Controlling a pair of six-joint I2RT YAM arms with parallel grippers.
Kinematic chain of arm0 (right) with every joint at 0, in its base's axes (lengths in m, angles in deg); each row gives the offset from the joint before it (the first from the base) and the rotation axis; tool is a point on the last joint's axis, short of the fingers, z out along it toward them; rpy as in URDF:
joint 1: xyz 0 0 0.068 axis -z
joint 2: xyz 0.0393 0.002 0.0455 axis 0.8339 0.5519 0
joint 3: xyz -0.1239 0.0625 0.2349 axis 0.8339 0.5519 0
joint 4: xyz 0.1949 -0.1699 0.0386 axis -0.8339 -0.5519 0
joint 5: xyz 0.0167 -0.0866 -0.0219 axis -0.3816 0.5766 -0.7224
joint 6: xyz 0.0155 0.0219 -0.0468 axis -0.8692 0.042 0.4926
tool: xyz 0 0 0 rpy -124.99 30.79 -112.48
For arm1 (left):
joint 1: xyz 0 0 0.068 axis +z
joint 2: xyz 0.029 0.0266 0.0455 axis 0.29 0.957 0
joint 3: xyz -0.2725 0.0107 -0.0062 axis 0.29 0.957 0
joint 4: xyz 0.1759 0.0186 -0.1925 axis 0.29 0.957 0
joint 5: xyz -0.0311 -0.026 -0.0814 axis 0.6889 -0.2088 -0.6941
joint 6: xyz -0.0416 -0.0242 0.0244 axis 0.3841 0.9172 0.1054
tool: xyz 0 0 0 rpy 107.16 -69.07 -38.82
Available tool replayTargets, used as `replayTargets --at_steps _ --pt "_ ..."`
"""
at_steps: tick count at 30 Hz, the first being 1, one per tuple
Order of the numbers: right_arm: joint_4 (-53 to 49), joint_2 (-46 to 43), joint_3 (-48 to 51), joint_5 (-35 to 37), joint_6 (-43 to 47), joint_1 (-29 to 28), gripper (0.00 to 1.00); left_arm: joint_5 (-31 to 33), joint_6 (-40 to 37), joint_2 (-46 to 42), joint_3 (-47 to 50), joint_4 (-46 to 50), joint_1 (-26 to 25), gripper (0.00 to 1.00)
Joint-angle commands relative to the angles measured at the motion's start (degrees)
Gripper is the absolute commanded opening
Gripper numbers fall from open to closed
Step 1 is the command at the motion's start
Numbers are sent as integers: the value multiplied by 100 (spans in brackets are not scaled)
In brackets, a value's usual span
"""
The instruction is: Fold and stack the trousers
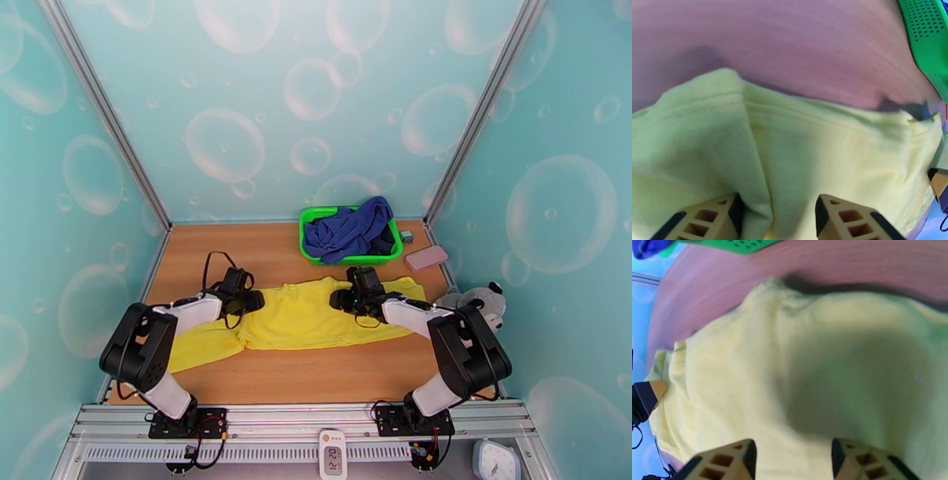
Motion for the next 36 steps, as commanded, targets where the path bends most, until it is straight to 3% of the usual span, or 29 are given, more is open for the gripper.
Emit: replayTargets --at_steps 1,5,8,10,13,15,17,20,24,30,36 --pt "-183 -526 57 606 122 79 56 321 -554 598 -708 380 -402 53" --pt "-463 -1127 71 1167 430 83 56 -487 -1056 574 -852 313 -598 52" --pt "-405 -1417 -81 1246 848 -265 56 -1002 -1155 -184 -484 162 -609 51" --pt "-199 -1371 -215 920 1111 -552 56 -635 -1040 -1014 -171 157 -567 52" --pt "345 -960 -313 128 1109 -932 56 991 -367 -2154 203 608 -286 57" --pt "542 -557 -421 -138 941 -1168 56 1915 429 -2582 378 1314 270 57" --pt "600 -139 -572 -267 848 -1406 56 2120 920 -2745 612 1736 1015 57" --pt "765 206 -517 -384 630 -1599 56 1366 1152 -2720 996 2096 1847 55" --pt "1276 195 -22 -554 388 -1653 55 882 1357 -2696 1467 1918 2390 50" --pt "1221 80 210 -706 551 -1639 56 1034 1511 -2363 1604 2039 2532 47" --pt "1328 139 270 -844 605 -1549 56 1030 1798 -2575 1854 1965 2479 46"
